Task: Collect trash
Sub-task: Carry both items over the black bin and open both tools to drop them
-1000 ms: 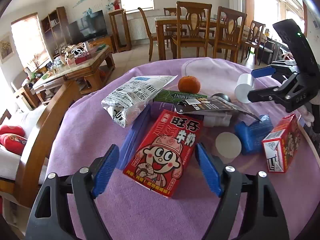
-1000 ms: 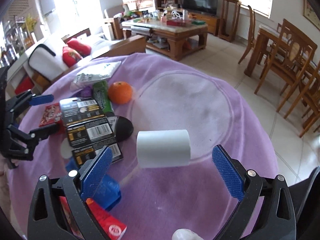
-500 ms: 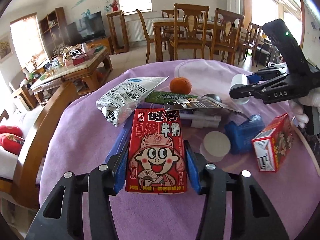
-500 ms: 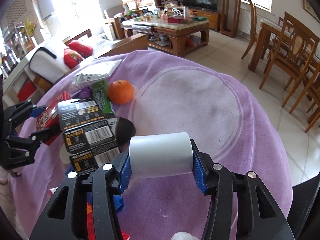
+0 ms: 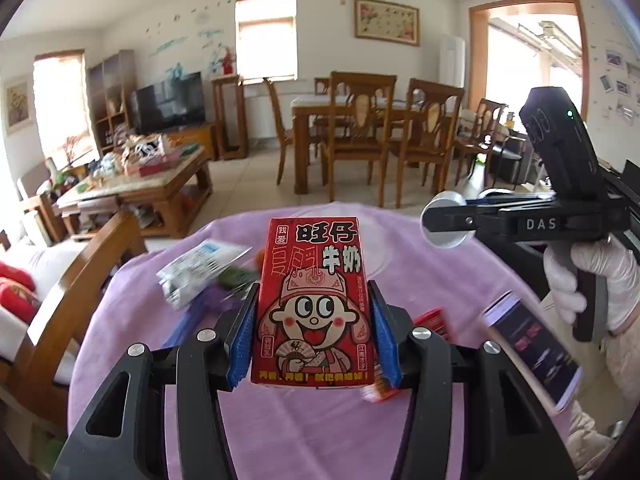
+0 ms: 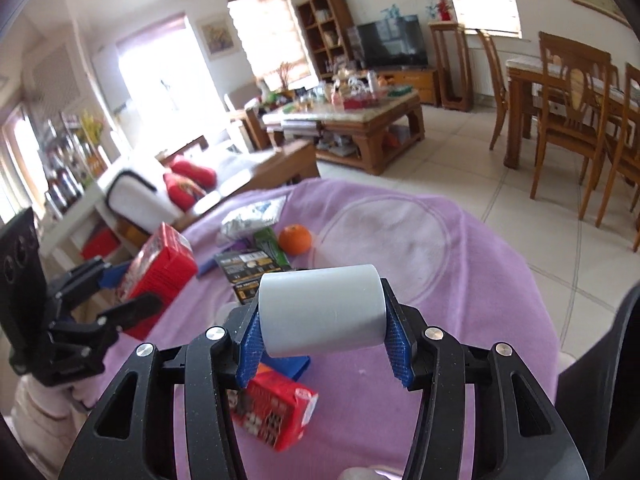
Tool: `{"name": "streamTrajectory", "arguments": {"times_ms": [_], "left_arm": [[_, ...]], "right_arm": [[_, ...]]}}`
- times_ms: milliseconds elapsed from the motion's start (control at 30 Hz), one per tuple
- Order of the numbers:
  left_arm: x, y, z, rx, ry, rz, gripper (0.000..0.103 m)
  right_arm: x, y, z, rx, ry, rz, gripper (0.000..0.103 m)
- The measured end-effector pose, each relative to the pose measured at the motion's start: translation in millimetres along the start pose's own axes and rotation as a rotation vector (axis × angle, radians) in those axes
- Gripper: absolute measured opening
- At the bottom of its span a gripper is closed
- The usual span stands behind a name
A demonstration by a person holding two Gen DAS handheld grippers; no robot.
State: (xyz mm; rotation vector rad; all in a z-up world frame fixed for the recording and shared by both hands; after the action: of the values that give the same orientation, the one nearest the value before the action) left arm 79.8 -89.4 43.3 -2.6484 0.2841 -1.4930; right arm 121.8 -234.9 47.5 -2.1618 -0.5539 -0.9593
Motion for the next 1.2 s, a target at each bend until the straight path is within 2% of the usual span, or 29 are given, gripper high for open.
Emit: {"name": "streamTrajectory", "arguments": {"times_ms": [133,333,633,767,933,1200], "left_arm": [[18,47,-11,-0.063,0.047,0.009,0.05],[41,122,-9,-0.167,0.073,0.038,0.05],[60,235,1,-0.318,0.085,0.144,0.05],[62,272,12,-0.363,0.058,0.175,0.05],[70,300,35,-0.393,0.007,0.196,0.05],[63,337,74,-0.389,-0.097,0.253,0.05]], "right_arm": [[-9,15,-64,-0.026,0.108,0.04,0.051],[-30,51,-166,-0.129,0.253,0.087,0.051],[-80,118,-267,-0.233,0.359,0.203,0.051],[-101,148,-296,-0.26,0.392,0.257,0.051],[-130,183,-315,-0.279,0.427,0.328,0.051],[-149,215,-311,-0.275,0.429,0.396,0.051]]}}
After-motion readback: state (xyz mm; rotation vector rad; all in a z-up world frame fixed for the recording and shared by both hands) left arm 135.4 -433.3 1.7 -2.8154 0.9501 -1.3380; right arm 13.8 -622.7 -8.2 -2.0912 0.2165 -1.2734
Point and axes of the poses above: each gripper's, at about its wrist camera, not at the fingertips, and z roughly the way its jaws point, y to its right, x to its top, the point moved 2 cm from there along z, roughly the way its jaws point, and after that the axes turned 15 degrees about x, right-handed, at the moved point
